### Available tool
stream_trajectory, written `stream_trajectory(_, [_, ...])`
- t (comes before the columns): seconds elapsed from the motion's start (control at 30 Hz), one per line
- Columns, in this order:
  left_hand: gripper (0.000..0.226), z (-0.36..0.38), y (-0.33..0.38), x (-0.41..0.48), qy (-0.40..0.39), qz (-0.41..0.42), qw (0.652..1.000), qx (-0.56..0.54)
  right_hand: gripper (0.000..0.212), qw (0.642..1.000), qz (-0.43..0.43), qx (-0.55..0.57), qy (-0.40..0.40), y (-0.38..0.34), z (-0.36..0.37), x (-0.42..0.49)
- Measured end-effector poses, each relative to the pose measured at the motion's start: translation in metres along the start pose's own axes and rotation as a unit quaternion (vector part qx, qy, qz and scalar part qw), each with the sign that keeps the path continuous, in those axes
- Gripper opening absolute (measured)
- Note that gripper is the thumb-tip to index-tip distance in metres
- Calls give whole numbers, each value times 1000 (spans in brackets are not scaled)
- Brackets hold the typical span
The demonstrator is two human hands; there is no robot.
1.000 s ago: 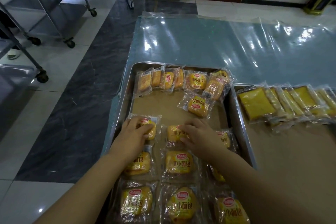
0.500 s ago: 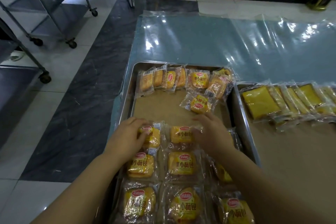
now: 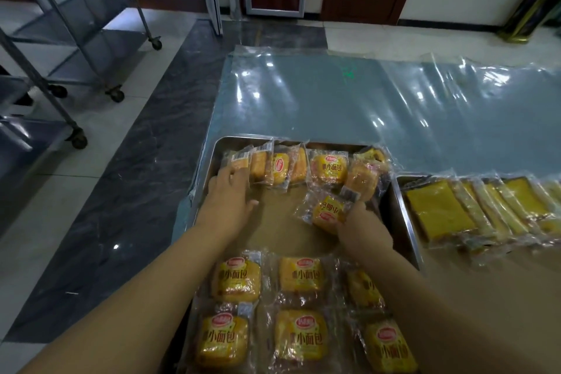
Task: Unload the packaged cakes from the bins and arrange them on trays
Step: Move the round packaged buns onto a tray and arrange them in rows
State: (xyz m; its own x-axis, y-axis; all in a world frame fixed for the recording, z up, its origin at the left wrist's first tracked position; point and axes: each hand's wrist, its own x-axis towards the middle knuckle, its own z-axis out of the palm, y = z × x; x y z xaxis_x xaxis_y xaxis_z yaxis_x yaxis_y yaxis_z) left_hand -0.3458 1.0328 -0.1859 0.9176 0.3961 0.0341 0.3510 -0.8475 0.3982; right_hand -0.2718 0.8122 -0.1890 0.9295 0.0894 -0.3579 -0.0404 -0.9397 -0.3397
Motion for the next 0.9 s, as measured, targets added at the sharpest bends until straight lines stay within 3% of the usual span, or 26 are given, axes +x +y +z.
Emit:
stream_trajectory(0.1, [53,5,-6,16,-12,-22,1000,15,34,999,1,52,8,-4,6,1])
stream_trajectory(0.3, [33,7,-10,19,7,-46,999,6,35,989,-17,147,18,-4,8,1])
stream_trajectory(0.53, [21,-21,-19,-7,142,-45,977,-150,30,964,-112,226,82,-5,-9,-7])
stream_trajectory(0.77, [26,-38,-19,-28,170,-71,940,-286,26,937,-162,293,102,-14,-25,-18])
stream_trajectory(0.9, [29,-37,-21,-33,116,-87,938,-315,30,939,-192,276,80,-17,-32,-17])
